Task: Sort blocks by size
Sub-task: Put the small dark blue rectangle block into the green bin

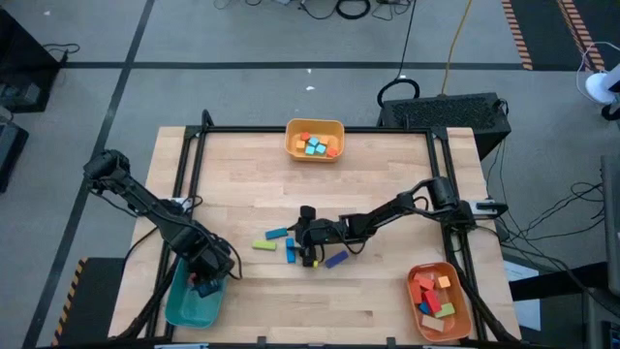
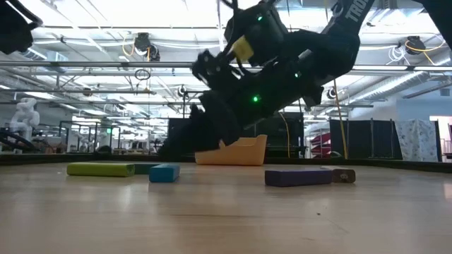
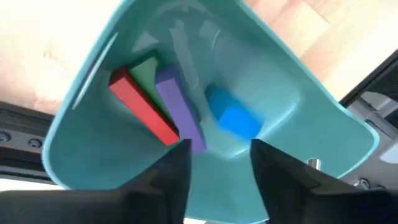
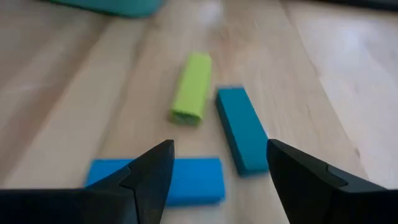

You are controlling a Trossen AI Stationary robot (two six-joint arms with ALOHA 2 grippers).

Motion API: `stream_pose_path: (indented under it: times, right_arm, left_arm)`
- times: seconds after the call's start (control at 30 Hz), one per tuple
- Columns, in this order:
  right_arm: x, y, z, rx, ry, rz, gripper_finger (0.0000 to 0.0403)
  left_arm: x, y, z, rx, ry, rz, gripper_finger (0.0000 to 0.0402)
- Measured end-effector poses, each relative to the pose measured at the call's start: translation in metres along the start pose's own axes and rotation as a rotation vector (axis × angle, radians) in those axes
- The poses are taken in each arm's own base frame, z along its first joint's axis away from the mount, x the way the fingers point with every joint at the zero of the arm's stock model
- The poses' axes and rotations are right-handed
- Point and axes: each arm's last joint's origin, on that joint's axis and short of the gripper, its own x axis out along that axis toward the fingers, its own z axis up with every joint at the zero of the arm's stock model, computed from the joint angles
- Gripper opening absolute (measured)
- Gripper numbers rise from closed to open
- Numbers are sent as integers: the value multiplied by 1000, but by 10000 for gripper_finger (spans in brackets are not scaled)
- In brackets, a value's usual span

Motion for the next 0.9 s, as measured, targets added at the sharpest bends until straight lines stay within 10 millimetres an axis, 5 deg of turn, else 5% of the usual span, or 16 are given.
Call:
stream_pose_path:
  times: [0.17,0.53,0.9]
  right_arm:
    - [-1,7,8,-25,-80,-6,242]
    - [6,-22,14,41,-36,-16,242]
    - [39,-21,6,76,89,16,242]
  left_arm:
    - [0,-1,0,30,-3,-5,206]
    - [-3,2,7,44,-54,5,211]
    - [-39,-5,23,137,-211,-23,212]
